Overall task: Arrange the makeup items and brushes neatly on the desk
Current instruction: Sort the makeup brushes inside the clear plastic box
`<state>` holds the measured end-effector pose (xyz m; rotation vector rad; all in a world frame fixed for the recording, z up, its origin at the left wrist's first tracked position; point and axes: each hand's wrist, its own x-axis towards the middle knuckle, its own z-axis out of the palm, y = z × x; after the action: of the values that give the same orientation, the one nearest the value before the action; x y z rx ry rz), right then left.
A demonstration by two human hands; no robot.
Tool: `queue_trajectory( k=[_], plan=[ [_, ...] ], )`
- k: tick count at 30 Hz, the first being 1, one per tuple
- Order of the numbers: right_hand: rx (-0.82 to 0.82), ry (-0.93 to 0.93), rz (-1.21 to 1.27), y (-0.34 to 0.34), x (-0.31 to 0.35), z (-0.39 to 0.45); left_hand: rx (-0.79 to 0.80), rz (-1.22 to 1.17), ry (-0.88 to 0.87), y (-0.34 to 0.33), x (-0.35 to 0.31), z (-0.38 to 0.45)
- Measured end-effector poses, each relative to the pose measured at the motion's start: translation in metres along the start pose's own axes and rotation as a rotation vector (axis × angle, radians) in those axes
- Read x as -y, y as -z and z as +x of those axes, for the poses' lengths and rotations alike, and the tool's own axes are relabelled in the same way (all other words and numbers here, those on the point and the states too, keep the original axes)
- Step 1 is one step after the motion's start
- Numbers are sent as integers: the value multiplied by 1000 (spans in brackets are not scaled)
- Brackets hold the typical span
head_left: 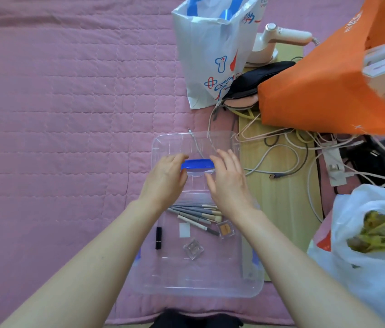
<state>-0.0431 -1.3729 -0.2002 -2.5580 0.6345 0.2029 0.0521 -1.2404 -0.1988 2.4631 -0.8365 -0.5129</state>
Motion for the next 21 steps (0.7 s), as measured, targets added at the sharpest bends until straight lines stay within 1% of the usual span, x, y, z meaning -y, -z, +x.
queue_trajectory(
  k=[2, 6, 9, 13, 16, 21],
  plan=[
    [-3, 36, -17, 4, 2, -23, -58, -11, -31, 8, -6, -23],
    [8, 88, -26, 10, 3, -65, -102, -12, -41, 17, -9, -69],
    [12, 99, -5, 8, 3, -94, -98, -14, -34, 15, -7, -99],
    [31, 121, -23, -7, -1, -124, -49, -10, 0, -3, 1, -132],
    [76, 113, -18, -24, -7, -138, 33, -18, 77, -21, 9, -147],
    [222, 48, -70, -51, -17, -140, 303, 101, 283, -50, 18, -146]
  ],
)
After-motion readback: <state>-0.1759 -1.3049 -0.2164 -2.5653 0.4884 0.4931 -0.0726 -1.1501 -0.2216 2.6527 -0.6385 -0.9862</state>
